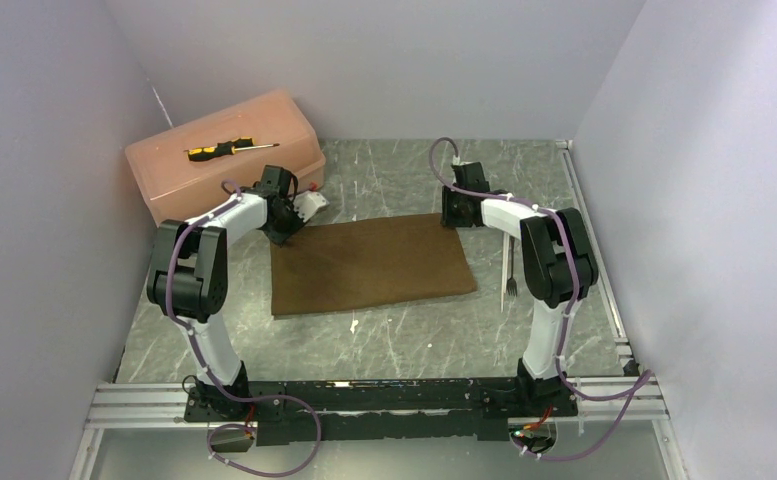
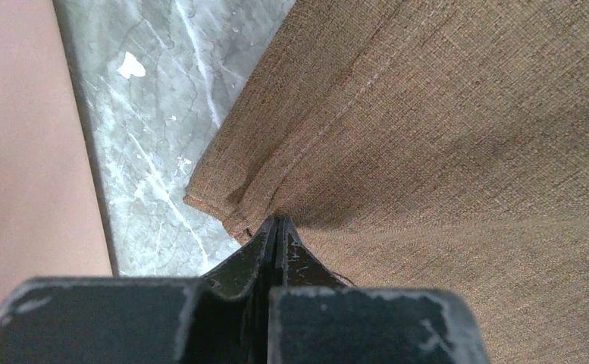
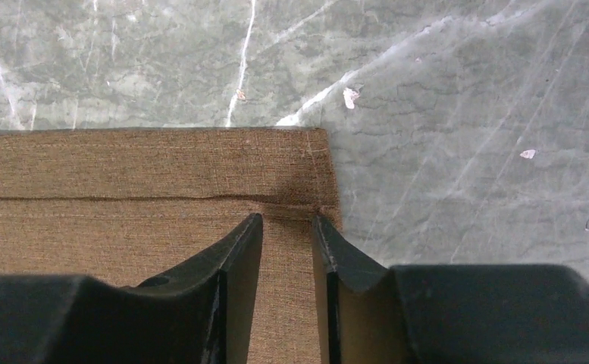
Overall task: Fold the napkin into a case and place the utensils inside
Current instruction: Smooth out the napkin at the center of the board.
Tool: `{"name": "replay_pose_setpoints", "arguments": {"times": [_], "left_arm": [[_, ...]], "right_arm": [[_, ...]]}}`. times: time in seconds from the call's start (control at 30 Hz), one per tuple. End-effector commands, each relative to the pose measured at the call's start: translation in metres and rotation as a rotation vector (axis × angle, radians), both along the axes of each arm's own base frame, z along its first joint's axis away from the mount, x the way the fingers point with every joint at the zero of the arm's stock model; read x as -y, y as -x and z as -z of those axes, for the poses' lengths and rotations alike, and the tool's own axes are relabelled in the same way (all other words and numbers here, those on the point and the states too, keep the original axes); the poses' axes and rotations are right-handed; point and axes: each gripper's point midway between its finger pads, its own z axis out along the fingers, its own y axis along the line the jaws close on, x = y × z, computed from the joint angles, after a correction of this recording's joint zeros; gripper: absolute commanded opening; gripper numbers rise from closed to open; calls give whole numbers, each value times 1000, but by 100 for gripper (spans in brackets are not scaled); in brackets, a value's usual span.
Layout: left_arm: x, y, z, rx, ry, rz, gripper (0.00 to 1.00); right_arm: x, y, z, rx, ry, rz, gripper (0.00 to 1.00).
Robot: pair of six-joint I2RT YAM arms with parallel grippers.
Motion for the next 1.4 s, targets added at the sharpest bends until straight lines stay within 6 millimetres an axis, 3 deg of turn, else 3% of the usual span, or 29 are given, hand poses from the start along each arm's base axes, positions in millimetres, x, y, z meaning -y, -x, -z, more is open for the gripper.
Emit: {"name": "replay_pose_setpoints", "arguments": {"times": [0.0,0.2,0.27,0.37,0.47,0.63,0.73,0.77,0.87,0.93,1.13,1.37], "left_arm": [[2,3,1,-5,12,-11,3],[1,6,4,-14,8,-12,3],[1,6,3,-12,8,-11,3],[1,6,2,-9,5,-10,3],[1,6,-1,-8,5,-12,3],[2,2,-12,10,17,-17,3],[3,3,-15,11,19,-14,3],[3,4,-15,11,19,-13,3],[1,7,-11,4,13,-13,3],[1,7,-8,-1,13,-12,3],[2,6,-3,-7,14,-11,3],[2,5,-5,-4,13,-7,3]], "right_arm": [[-2,-6,-6,25,31,-14,38],[-8,-8,-4,27,71,-22,40],[-10,-8,-1,16,72,-28,33],[-11,-8,-2,18,65,-32,15],[-9,-12,-13,45,69,-20,0],[-4,-22,-48,136,79,5,0],[-3,-25,-53,153,83,5,0],[-4,-24,-51,144,83,1,0],[-3,-20,-41,108,92,15,32],[-6,-15,-35,101,88,10,40],[-15,-6,-13,49,109,-7,44],[-14,3,4,8,127,-10,40]]}}
